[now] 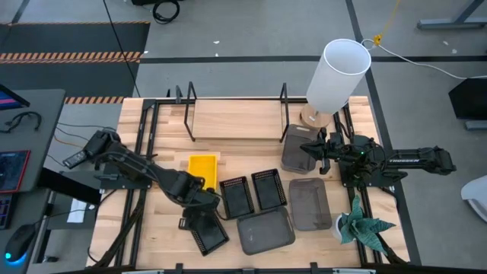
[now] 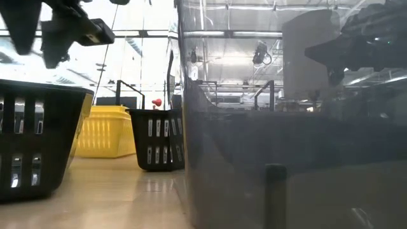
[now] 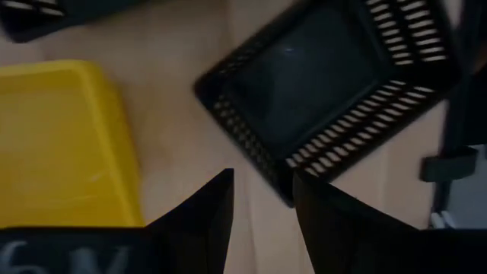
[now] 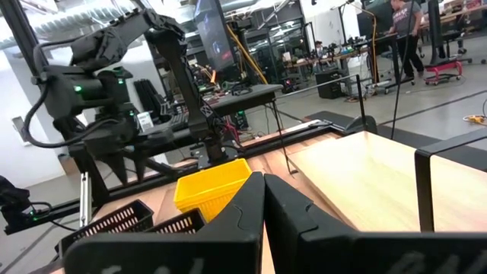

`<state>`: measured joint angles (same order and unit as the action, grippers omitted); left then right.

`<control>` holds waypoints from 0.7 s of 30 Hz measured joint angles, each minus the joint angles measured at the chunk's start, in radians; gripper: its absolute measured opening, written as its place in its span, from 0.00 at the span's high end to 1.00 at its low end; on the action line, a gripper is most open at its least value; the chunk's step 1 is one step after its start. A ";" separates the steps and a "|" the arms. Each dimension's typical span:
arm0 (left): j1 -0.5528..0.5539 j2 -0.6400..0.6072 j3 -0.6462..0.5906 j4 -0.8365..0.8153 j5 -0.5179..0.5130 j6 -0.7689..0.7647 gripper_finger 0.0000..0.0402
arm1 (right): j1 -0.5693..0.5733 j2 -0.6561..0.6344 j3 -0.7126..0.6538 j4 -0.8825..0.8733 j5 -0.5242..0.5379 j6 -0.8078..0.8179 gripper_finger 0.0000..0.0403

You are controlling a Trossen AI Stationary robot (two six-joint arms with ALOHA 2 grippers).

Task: Stack baskets on shelf by color
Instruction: Stack the bottom left black bin on the middle black bin

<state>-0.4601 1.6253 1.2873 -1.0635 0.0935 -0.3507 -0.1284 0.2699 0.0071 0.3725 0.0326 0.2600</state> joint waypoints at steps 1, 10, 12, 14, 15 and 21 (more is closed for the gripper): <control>-0.009 0.000 0.000 0.006 0.003 -0.006 0.65 | 0.000 0.000 0.000 0.000 0.000 0.000 0.97; -0.103 0.003 -0.018 0.154 -0.011 -0.011 0.64 | 0.000 0.000 0.000 -0.001 0.000 0.000 0.97; -0.127 0.004 -0.031 0.211 -0.044 -0.030 0.64 | 0.000 0.000 0.000 0.000 0.000 0.000 0.97; -0.142 0.004 -0.039 0.268 -0.090 -0.082 0.63 | 0.000 0.000 0.000 0.000 0.000 0.000 0.97; -0.146 0.004 -0.040 0.291 -0.110 -0.118 0.63 | 0.000 0.000 0.000 0.000 0.000 0.000 0.97; -0.160 0.004 -0.040 0.423 -0.147 -0.345 0.63 | 0.000 0.000 0.000 0.000 0.000 0.000 0.97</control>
<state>-0.6204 1.6291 1.2469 -0.6401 -0.0534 -0.6955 -0.1286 0.2699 0.0071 0.3721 0.0326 0.2600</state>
